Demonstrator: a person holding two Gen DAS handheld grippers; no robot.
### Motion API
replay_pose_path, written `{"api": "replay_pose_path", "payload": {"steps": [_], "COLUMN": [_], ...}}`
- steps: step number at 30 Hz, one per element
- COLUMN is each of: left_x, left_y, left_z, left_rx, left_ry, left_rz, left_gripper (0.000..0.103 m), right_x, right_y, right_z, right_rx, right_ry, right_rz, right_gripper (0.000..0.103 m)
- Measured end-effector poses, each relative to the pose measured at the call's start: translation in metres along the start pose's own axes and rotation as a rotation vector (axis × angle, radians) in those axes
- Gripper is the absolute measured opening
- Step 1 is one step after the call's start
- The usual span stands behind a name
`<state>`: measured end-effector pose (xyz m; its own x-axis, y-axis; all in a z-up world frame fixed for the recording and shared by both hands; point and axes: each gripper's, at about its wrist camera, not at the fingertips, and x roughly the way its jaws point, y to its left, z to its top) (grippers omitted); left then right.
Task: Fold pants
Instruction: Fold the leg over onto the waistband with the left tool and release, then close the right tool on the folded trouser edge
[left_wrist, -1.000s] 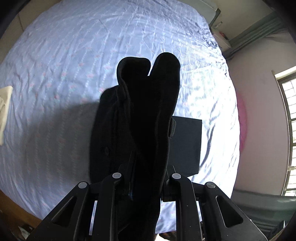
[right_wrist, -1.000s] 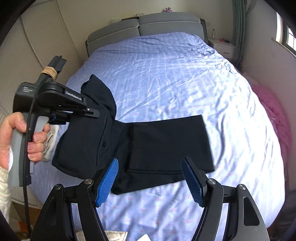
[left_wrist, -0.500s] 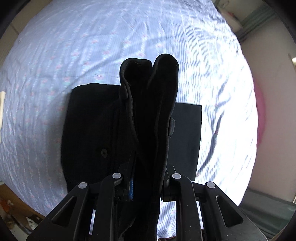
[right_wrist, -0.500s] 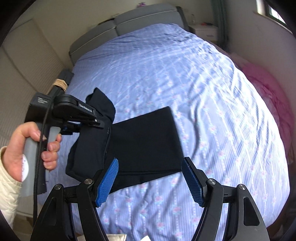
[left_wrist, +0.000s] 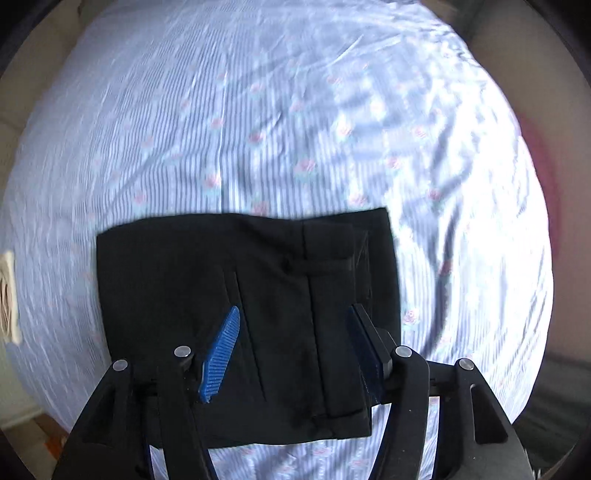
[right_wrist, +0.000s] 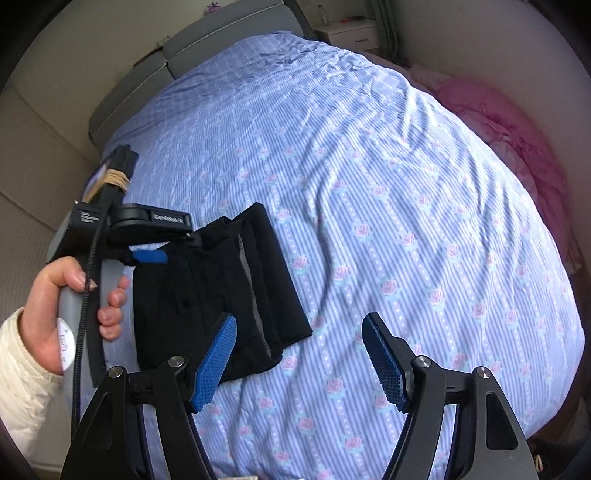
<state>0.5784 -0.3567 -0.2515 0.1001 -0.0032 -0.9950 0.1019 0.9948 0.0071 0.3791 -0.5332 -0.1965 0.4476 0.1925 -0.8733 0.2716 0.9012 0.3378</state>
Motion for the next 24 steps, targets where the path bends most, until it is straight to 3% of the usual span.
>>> {"api": "replay_pose_path", "payload": {"steps": [4, 7, 10, 13, 16, 19, 24], "left_x": [-0.026, -0.035, -0.034, -0.028, -0.017, -0.001, 0.029], "left_y": [0.031, 0.05, 0.067, 0.082, 0.097, 0.116, 0.145], "left_z": [-0.012, -0.033, -0.067, -0.094, -0.116, -0.13, -0.141], "left_rx": [-0.01, 0.062, 0.147, 0.164, 0.116, 0.001, -0.151], "left_ry": [-0.045, -0.074, -0.085, -0.057, -0.025, 0.022, 0.107], "left_rz": [-0.064, -0.08, -0.039, -0.02, -0.028, -0.05, -0.077], "left_gripper": [0.065, 0.069, 0.069, 0.069, 0.069, 0.069, 0.069], "right_x": [0.011, 0.028, 0.05, 0.075, 0.103, 0.137, 0.172], "right_y": [0.003, 0.013, 0.023, 0.035, 0.044, 0.048, 0.057], "right_z": [0.0, -0.001, -0.003, -0.006, -0.009, -0.009, -0.008], "right_rx": [-0.028, -0.07, -0.11, -0.143, -0.152, -0.123, -0.131], "right_ry": [0.015, 0.057, 0.109, 0.168, 0.248, 0.348, 0.41], "right_rz": [0.062, 0.107, 0.143, 0.155, 0.161, 0.163, 0.136], "right_gripper": [0.072, 0.072, 0.071, 0.068, 0.064, 0.052, 0.051]}}
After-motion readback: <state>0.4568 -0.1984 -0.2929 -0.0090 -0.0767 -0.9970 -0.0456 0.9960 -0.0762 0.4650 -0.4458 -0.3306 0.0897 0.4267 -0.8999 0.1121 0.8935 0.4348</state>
